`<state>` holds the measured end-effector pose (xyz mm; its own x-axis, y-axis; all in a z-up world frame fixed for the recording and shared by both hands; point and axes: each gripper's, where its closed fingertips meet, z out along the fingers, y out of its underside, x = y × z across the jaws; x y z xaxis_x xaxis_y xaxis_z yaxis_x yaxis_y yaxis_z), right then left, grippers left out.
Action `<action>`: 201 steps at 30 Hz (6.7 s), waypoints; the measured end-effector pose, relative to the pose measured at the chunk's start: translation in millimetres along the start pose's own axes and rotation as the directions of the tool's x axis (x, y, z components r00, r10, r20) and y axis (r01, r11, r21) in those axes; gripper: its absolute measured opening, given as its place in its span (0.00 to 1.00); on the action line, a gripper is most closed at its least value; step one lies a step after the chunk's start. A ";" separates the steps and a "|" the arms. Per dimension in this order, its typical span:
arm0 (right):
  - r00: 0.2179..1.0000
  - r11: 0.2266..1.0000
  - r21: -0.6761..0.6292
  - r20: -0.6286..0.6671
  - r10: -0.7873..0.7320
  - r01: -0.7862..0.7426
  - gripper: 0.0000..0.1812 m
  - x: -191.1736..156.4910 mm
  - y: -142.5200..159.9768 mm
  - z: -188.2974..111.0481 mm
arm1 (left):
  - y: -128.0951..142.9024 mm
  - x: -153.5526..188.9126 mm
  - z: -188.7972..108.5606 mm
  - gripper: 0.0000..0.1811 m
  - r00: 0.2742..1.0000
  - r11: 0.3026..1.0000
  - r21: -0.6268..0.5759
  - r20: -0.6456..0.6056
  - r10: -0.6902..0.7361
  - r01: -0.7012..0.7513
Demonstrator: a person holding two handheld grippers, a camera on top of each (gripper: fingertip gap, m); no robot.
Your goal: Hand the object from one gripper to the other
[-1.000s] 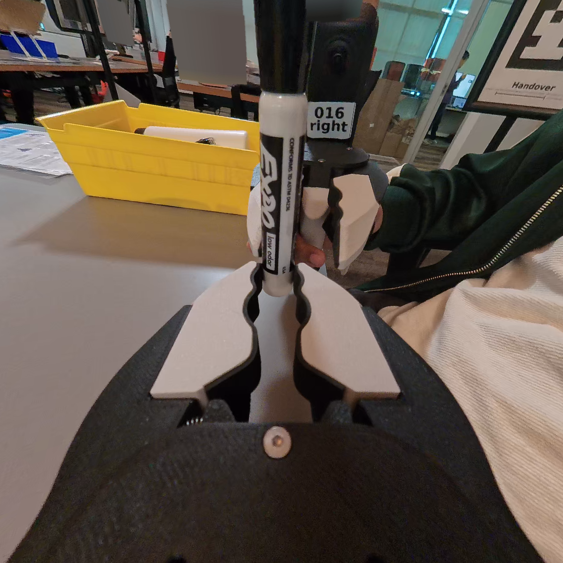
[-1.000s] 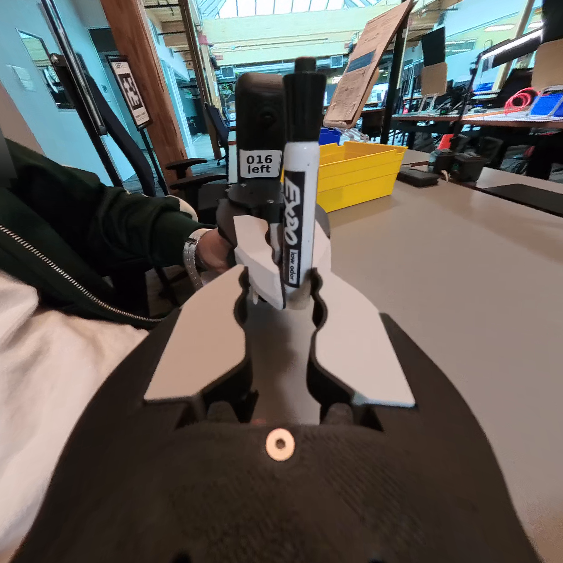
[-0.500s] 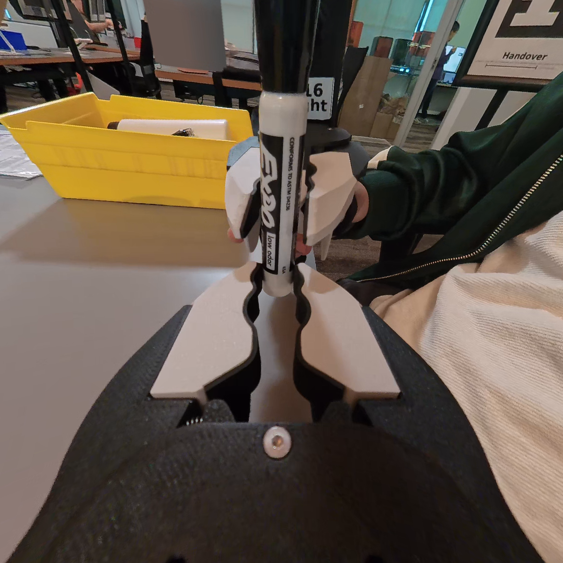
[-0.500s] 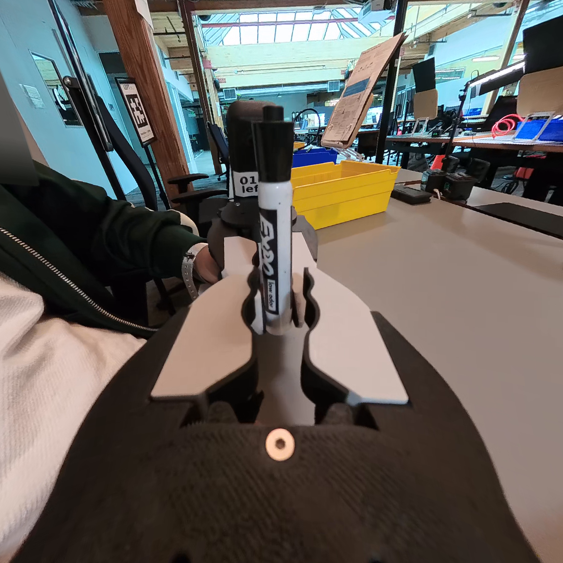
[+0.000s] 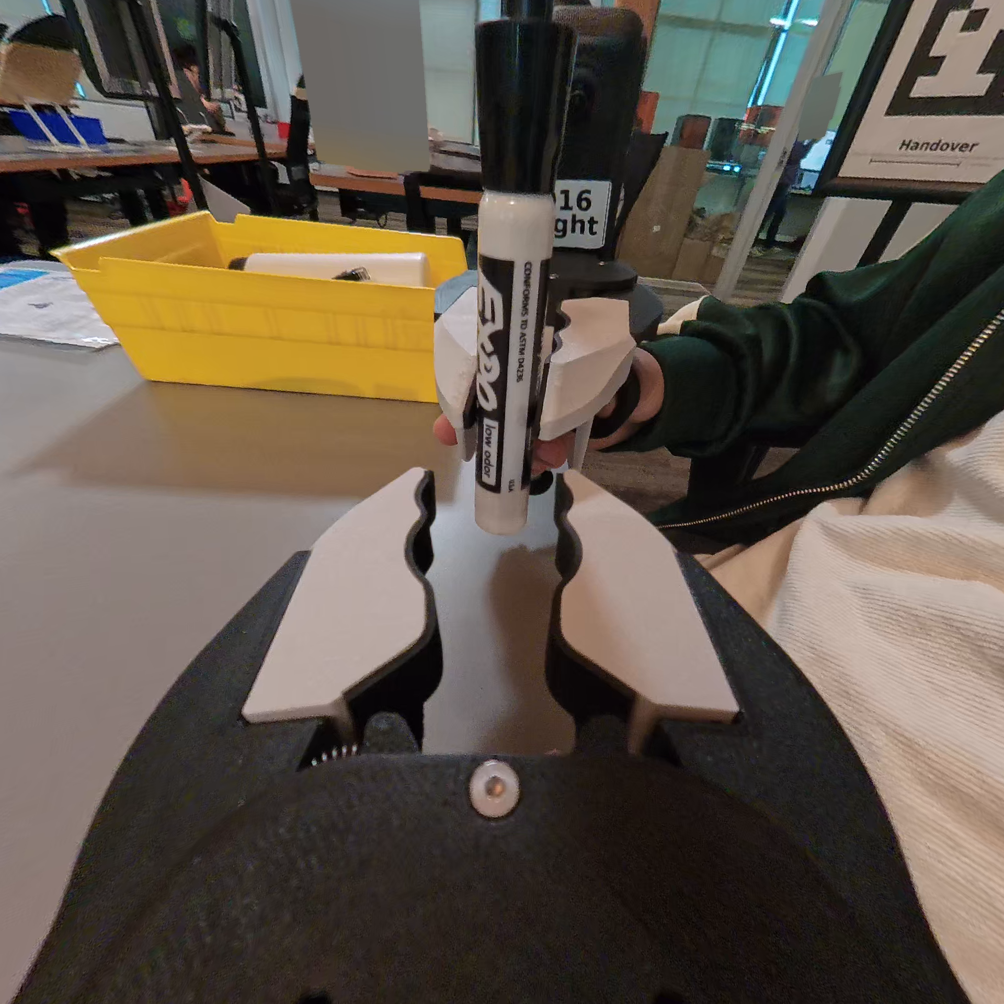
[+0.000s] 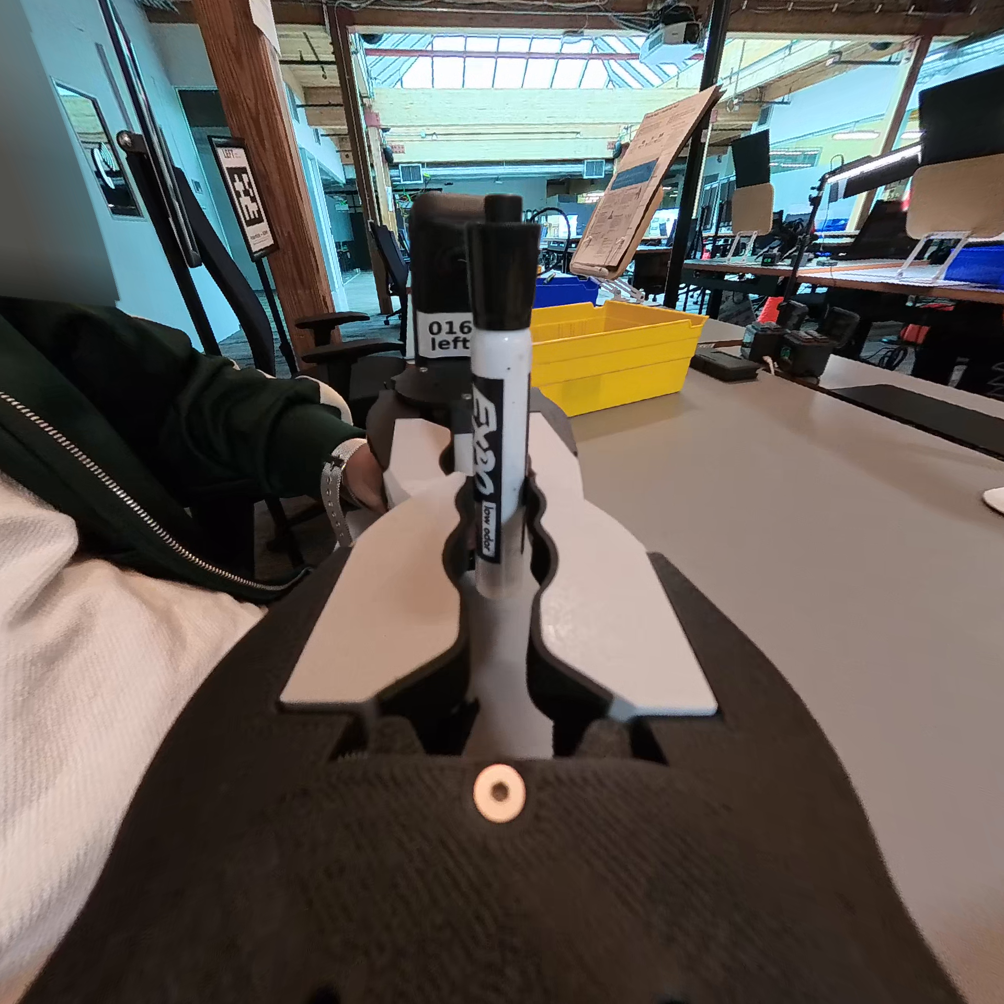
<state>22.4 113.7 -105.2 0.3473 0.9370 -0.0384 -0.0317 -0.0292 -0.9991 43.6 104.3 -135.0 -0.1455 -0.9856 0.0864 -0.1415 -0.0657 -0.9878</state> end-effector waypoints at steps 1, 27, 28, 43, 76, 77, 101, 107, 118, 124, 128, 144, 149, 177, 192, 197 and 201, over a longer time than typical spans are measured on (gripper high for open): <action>1.000 1.000 0.003 -0.002 0.004 -0.004 0.10 0.7 -0.5 -0.6 | -1.4 -1.3 -0.6 0.26 1.000 1.000 0.008 0.009 0.001 -0.001; 0.999 0.991 -0.129 0.050 0.021 -0.015 0.10 -10.1 24.4 11.2 | -34.3 9.8 -17.0 0.10 0.998 0.985 0.168 -0.050 -0.033 0.041; 0.999 0.991 -0.131 0.050 0.020 -0.014 0.10 -10.2 24.5 11.2 | -34.1 10.0 -16.8 0.10 0.998 0.986 0.164 -0.049 -0.032 0.040; 0.994 0.994 -0.016 -0.035 0.104 -0.104 0.17 9.8 3.5 -2.2 | -36.9 -4.6 -26.4 0.10 0.994 0.966 0.236 -0.032 -0.102 0.107; 1.000 1.000 0.028 -0.015 0.009 -0.009 0.09 0.4 -9.1 -5.0 | -30.4 6.6 -13.1 0.22 0.994 0.972 0.214 -0.069 -0.088 0.101; 1.000 1.000 0.023 -0.015 0.011 -0.011 0.09 0.6 -8.3 -4.8 | -34.1 6.5 -15.8 0.22 0.995 0.969 0.229 -0.065 -0.080 0.093; 0.999 0.997 -0.070 0.028 -0.020 0.022 0.10 -10.1 7.2 5.3 | -36.1 11.9 -16.5 0.10 0.999 0.983 0.180 -0.022 0.024 -0.019; 0.999 0.999 -0.041 0.031 0.014 -0.012 0.18 -8.3 4.5 5.2 | -37.9 11.3 -18.1 0.10 1.000 0.982 0.187 -0.017 0.024 -0.020; 0.998 0.989 -0.133 -0.031 0.058 -0.062 0.48 3.4 30.4 15.6 | -43.3 8.6 -22.9 0.11 1.000 0.977 0.210 -0.004 0.021 -0.020; 0.998 0.982 -0.181 0.031 0.052 -0.045 0.27 -6.0 36.4 15.0 | -44.7 8.0 -24.3 0.10 1.000 0.976 0.219 -0.003 0.017 -0.016; 0.998 0.984 -0.177 0.040 0.041 -0.033 0.19 -6.8 34.4 13.1 | -45.1 8.3 -24.5 0.10 1.000 0.975 0.221 -0.004 0.018 -0.016; 0.999 0.988 -0.156 0.050 -0.002 0.010 0.10 -10.1 28.3 11.5 | -47.6 6.0 -25.0 0.21 1.000 0.965 0.259 -0.021 -0.022 0.027; 1.000 0.990 -0.138 0.028 -0.002 0.006 0.10 -5.5 24.5 8.8 | -44.2 4.4 -22.9 0.29 0.999 0.967 0.250 -0.036 -0.033 0.041; 0.999 0.998 -0.049 -0.016 -0.034 0.033 0.10 -0.4 5.3 1.9 | 28.0 1.0 3.2 0.11 0.999 0.990 -0.137 -0.049 0.008 -0.014; 0.965 0.994 -0.035 -0.239 -0.111 0.106 0.57 29.7 0.6 -0.9 | 19.8 0.0 1.4 0.11 0.999 0.996 -0.091 -0.039 -0.005 0.002; 0.974 0.997 0.052 -0.222 -0.039 0.052 0.54 29.5 -11.4 -6.5 | 21.3 0.9 2.2 0.11 0.999 0.995 -0.095 -0.046 -0.008 0.004; 0.998 0.991 0.131 -0.059 0.018 -0.010 0.30 7.4 -25.3 -10.2 | 24.1 3.7 4.5 0.11 0.998 0.994 -0.109 -0.059 -0.003 -0.003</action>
<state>35.3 117.8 -80.4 0.4014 0.9141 -0.0578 -0.1579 0.0069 -0.9874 44.0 98.4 -159.1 -0.2023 -0.9745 0.0968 -0.2467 -0.0449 -0.9680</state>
